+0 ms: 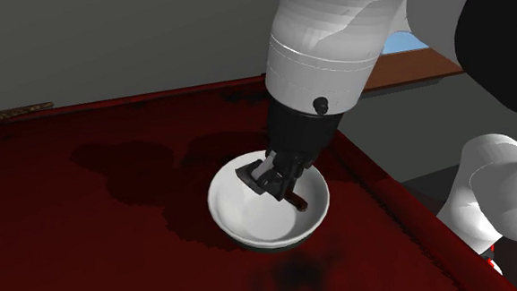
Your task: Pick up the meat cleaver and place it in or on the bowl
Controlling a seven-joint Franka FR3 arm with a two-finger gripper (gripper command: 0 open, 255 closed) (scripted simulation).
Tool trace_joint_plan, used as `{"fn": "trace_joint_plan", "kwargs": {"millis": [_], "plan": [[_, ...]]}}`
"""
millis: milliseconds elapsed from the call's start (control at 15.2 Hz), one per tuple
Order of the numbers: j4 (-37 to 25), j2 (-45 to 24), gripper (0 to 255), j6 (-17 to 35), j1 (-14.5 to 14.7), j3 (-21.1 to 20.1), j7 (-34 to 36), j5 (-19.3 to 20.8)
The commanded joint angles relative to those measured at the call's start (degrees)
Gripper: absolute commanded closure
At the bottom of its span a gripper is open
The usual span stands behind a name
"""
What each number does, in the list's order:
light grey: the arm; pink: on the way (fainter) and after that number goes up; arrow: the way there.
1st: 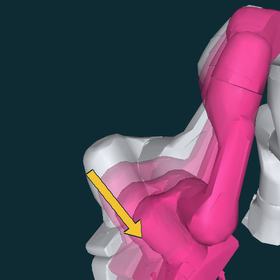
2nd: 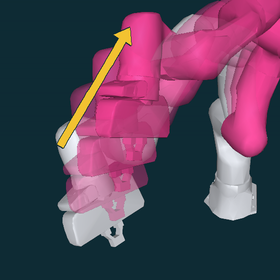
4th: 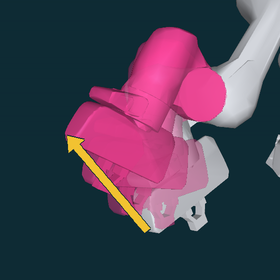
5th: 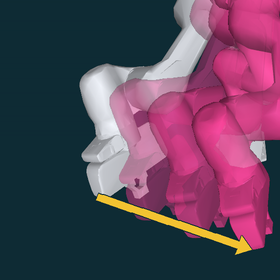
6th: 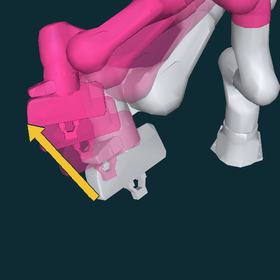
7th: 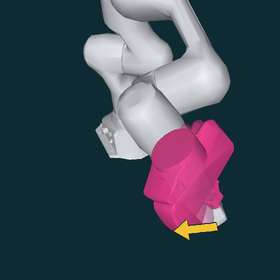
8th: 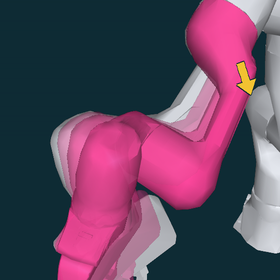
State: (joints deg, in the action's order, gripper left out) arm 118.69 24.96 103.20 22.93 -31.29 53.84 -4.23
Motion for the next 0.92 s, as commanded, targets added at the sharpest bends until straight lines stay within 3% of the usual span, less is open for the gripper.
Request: {"fn": "trace_joint_plan", "kwargs": {"millis": [0,198,264,594,858], "plan": [[0.08,0.02,255,0.07,0.01,0.0,0.0,-0.01],[0.07,0.01,255,0.06,0.01,0.0,0.0,-0.01],[0.07,0.01,0,0.06,0.01,0.0,0.0,-0.01],[0.07,0.01,0,0.06,0.01,0.0,0.0,-0.01],[-7.58,-0.37,0,-7.21,-0.19,0.23,0.21,0.32]]}}
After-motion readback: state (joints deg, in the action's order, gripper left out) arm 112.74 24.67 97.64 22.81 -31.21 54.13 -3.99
